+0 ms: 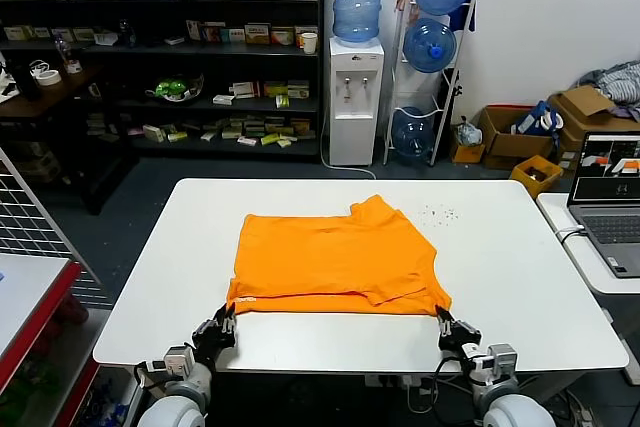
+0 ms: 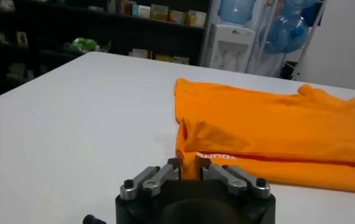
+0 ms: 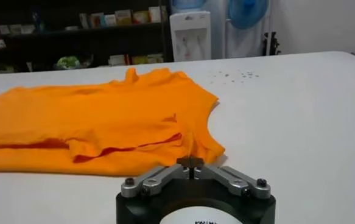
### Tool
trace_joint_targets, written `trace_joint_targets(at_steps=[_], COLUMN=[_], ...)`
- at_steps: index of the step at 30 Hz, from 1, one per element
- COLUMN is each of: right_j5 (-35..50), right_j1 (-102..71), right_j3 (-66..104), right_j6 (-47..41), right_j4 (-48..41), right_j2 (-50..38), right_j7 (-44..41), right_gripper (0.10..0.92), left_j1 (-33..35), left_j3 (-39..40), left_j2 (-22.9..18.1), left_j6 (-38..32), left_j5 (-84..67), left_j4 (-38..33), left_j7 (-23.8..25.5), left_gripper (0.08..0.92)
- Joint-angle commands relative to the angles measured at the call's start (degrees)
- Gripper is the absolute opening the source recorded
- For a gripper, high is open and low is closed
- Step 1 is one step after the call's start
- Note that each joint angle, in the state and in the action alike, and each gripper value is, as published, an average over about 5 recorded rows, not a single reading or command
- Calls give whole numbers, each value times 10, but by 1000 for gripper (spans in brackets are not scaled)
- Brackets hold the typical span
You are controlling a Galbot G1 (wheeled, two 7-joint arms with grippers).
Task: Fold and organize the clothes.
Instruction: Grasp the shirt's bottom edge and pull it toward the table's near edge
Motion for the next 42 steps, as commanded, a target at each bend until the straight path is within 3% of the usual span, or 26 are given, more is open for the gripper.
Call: trace_joint_targets(at_steps=[1, 5, 13, 21, 28, 34, 38, 42], right_j5=[11, 28, 39, 14, -23, -50, -56, -46], right_j1=[-4, -12, -44, -134, -212, -231, -216, -184], right_j3=[3, 10, 21, 23, 26, 40, 48, 48], right_j6=[21, 44, 52, 36, 37, 45, 56, 57], right_j4=[15, 40, 78, 126, 148, 146, 142, 148], right_j2=[-1, -3, -12, -29, -28, -27, -29, -41], right_j7=[6, 21, 36, 38, 43, 50, 50, 41], right_gripper=[124, 123, 124, 124, 124, 130, 197, 301], left_j1=[2, 11, 58, 155, 212, 219, 199, 169], left_j3=[-1, -6, -18, -19, -15, -22, -31, -43], left_j2=[3, 10, 31, 56, 54, 54, 53, 55], left_j6=[-1, 0, 8, 10, -10, -17, -17, -17], left_j5=[-10, -16, -30, -34, -5, 10, 9, 4], left_j4=[-35, -77, -156, -216, -213, -196, -184, -184], left_j7=[-9, -22, -39, -42, -34, -26, -24, -24], left_gripper=[174, 96, 90, 90, 90, 90, 135, 250])
